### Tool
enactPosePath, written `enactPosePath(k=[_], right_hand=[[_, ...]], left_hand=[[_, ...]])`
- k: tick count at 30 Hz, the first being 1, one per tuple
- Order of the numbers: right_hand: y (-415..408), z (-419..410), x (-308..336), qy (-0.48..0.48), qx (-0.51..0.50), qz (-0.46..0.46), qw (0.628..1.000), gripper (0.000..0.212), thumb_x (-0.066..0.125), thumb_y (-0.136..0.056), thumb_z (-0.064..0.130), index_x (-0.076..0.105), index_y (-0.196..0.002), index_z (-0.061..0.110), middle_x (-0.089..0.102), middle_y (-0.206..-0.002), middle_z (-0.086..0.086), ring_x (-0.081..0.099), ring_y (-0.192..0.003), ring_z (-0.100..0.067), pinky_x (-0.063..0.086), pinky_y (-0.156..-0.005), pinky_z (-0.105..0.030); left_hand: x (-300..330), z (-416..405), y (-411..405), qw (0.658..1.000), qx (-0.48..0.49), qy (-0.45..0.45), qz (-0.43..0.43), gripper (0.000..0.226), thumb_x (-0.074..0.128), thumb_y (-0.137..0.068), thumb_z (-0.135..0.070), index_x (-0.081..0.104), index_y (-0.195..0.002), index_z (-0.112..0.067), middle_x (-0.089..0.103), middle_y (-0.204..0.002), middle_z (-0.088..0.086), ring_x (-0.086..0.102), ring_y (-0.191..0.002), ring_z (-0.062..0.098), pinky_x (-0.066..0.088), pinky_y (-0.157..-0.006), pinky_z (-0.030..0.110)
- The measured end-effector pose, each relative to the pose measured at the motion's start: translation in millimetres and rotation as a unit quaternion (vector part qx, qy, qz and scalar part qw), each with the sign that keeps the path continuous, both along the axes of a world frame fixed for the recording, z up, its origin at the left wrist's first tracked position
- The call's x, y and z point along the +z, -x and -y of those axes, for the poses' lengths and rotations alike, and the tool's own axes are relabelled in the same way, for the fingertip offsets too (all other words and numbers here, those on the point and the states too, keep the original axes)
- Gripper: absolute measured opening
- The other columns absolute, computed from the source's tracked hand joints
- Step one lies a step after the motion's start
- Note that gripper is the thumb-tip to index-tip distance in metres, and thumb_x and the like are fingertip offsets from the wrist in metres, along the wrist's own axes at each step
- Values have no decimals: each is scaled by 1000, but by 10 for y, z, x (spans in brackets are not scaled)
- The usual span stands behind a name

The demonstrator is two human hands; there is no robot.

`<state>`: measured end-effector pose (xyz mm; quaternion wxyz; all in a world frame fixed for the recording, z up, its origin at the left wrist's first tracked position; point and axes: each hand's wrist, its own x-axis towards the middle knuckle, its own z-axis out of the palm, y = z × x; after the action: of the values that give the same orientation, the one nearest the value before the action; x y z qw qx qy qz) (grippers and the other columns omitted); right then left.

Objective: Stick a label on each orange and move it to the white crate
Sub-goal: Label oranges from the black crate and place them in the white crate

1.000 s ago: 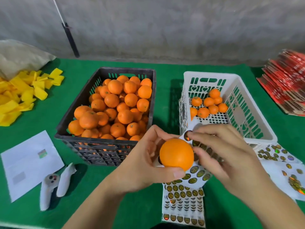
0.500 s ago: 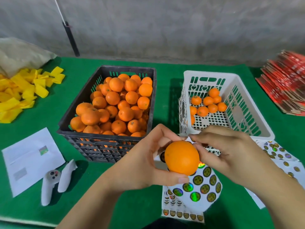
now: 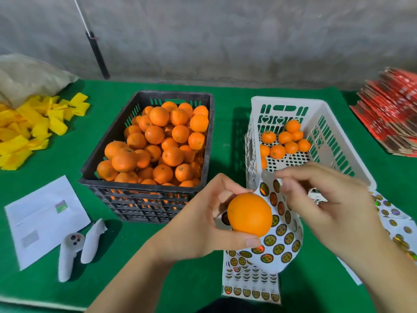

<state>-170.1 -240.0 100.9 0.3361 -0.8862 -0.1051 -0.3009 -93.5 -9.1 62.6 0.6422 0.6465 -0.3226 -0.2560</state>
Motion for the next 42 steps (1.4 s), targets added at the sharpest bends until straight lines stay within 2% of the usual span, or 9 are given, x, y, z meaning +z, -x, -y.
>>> enactPosePath(k=[4, 15, 18, 25, 31, 34, 36, 39, 42], right_hand=[[-17, 52, -49, 74, 64, -65, 993, 21, 75, -93, 25, 80, -109, 12, 69, -104, 4, 68, -95, -17, 54, -82, -34], [-30, 70, -33, -13, -5, -45, 999, 10, 75, -93, 7, 79, -87, 15, 71, -83, 7, 65, -77, -12, 52, -70, -29], [59, -38, 56, -30, -46, 51, 997, 17, 72, -96, 7, 75, -100, 23, 71, -92, 16, 65, -80, -3, 49, -74, -13], [182, -99, -13, 143, 96, -42, 984, 32, 64, -99, 26, 74, -126, 13, 61, -108, -1, 61, -92, -21, 50, -73, -33], [170, -164, -160, 222, 69, -99, 967, 64, 64, -96, 46, 43, -155, 30, 46, -135, 2, 60, -102, -20, 59, -63, -39], [130, -179, -254, 179, 75, -106, 975, 63, 72, -90, 48, 45, -146, 36, 43, -136, 3, 57, -117, -23, 61, -71, -42], [111, -188, -256, 83, 105, -99, 986, 58, 74, -89, 49, 49, -140, 40, 43, -137, 7, 55, -123, -17, 59, -86, -34], [58, -132, -171, -29, 104, -37, 993, 62, 78, -86, 51, 48, -140, 49, 46, -140, 10, 53, -131, -18, 51, -100, -20], [-126, 105, -132, -60, 5, -10, 998, 70, 79, -84, 54, 43, -144, 52, 46, -141, 12, 53, -131, -21, 52, -104, -37]], left_hand=[[-2, 4, -1, 1000, -3, -6, 12, 63, 91, -79, -10, 50, -127, -16, 66, -132, 10, 65, -123, 33, 56, -98, 55], [-27, 24, 0, 999, -10, -8, 38, 65, 93, -78, -16, 49, -127, -18, 64, -139, 7, 62, -128, 31, 55, -99, 58], [-44, 46, 2, 999, 3, -2, 33, 64, 92, -78, -17, 50, -126, -18, 65, -136, 7, 65, -124, 31, 57, -96, 56], [-83, 73, -5, 999, 6, 38, -26, 58, 87, -80, -1, 47, -122, -8, 69, -117, 17, 70, -103, 32, 57, -85, 38], [-90, 146, 7, 995, -1, 59, -85, 70, 88, -81, -29, 44, -133, -14, 65, -114, 15, 67, -98, 28, 57, -78, 41], [-145, 165, 21, 996, -40, 37, -73, 92, 89, -77, -31, 36, -152, -26, 59, -138, 10, 65, -122, 32, 57, -96, 53], [-178, 164, 27, 991, -74, 50, -95, 103, 89, -78, -23, 27, -159, -36, 55, -146, 11, 60, -130, 35, 53, -104, 49], [-212, 130, -18, 989, -66, 59, -121, 93, 82, -87, -18, 28, -157, -46, 63, -142, 11, 63, -129, 33, 53, -102, 39], [-279, 98, -46, 989, -57, 33, -132, 74, 73, -97, -9, 39, -155, -39, 68, -137, 12, 66, -125, 33, 57, -99, 42]])
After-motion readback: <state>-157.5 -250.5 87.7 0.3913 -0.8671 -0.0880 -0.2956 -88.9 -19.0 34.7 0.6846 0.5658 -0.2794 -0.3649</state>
